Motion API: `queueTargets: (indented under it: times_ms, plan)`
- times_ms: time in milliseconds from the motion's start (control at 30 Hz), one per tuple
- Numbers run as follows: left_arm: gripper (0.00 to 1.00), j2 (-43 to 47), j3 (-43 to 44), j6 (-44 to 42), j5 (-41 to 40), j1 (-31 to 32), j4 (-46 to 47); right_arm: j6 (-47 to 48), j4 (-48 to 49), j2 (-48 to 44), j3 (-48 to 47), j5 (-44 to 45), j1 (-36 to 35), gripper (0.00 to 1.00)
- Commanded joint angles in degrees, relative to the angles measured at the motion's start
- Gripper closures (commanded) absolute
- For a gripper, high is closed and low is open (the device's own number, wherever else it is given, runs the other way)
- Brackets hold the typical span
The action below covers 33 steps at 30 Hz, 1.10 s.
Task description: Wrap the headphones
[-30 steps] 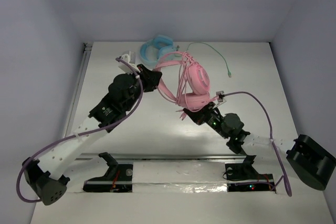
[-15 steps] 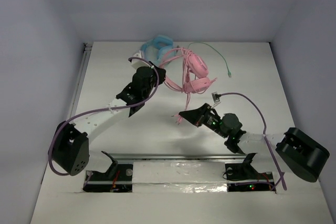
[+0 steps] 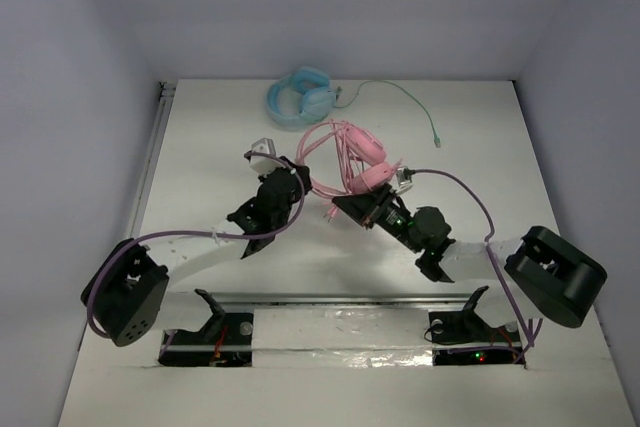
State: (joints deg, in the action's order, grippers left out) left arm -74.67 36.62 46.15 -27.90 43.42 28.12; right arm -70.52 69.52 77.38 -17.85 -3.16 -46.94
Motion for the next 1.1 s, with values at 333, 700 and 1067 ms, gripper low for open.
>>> queueTargets:
  times_ms: [333, 700, 1067]
  plan:
    - [1.0, 12.18, -7.53, -2.02, -8.84, 8.61, 8.09, -14.64, 14.43, 8.39, -5.27, 13.61, -0.26, 1.0]
    - [1.0, 12.54, -6.39, -11.87, -6.2, 15.64, 7.03, -19.91, 8.36, 7.96, -4.3, 18.71, -0.79, 1.0]
    - [1.0, 10.96, -4.11, -20.92, -9.45, 23.55, 6.6, -22.55, -6.31, 4.72, -5.88, 22.23, -0.79, 0.97]
